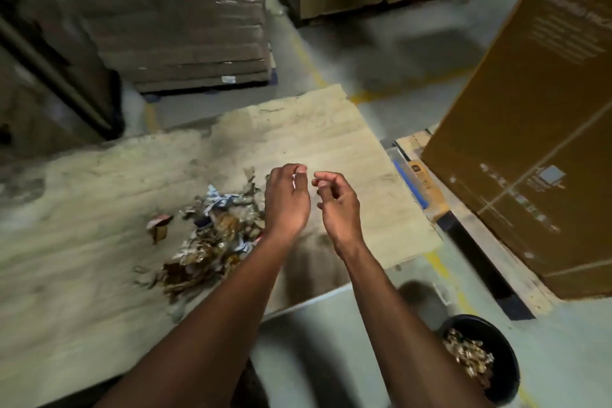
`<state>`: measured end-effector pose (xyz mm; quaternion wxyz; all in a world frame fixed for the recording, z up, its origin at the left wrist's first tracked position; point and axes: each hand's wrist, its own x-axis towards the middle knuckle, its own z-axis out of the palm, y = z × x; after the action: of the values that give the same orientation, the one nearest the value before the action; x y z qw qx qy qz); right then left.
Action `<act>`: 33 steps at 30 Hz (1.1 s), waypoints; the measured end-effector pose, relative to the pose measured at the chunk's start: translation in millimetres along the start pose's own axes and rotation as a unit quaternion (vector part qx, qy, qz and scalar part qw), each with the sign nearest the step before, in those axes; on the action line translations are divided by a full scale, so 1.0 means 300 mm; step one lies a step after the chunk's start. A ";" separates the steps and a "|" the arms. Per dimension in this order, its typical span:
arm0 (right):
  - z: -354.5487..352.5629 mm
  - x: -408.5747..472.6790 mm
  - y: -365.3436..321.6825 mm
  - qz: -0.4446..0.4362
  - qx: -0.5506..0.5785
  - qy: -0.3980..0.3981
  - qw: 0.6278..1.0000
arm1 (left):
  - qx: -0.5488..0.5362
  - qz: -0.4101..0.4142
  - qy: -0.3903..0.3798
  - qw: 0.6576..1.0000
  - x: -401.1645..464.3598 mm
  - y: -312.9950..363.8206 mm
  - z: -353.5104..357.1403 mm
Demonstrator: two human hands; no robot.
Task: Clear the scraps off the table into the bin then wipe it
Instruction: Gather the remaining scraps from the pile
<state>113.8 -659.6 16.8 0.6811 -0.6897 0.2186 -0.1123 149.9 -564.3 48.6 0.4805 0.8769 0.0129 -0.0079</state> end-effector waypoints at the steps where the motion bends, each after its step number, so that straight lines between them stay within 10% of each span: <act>1: 0.055 -0.006 0.009 -0.004 -0.013 -0.014 1.000 | 0.008 0.000 0.014 1.000 0.013 -0.037 -0.041; 10: 0.410 -0.043 0.182 -0.018 -0.226 -0.053 0.973 | 0.249 -0.124 0.021 0.960 0.107 -0.382 -0.292; 16: 0.526 0.023 0.242 0.020 -0.332 -0.039 0.942 | 0.184 -0.179 -0.073 0.964 0.153 -0.502 -0.287; 33: 0.621 0.122 0.230 -0.026 -0.476 -0.082 0.875 | 0.033 -0.088 -0.007 0.996 0.274 -0.539 -0.408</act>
<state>220.3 -508.7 -65.5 0.2824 -0.9428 0.1714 0.0448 227.2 -372.8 -23.8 0.4486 0.8877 0.0866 -0.0565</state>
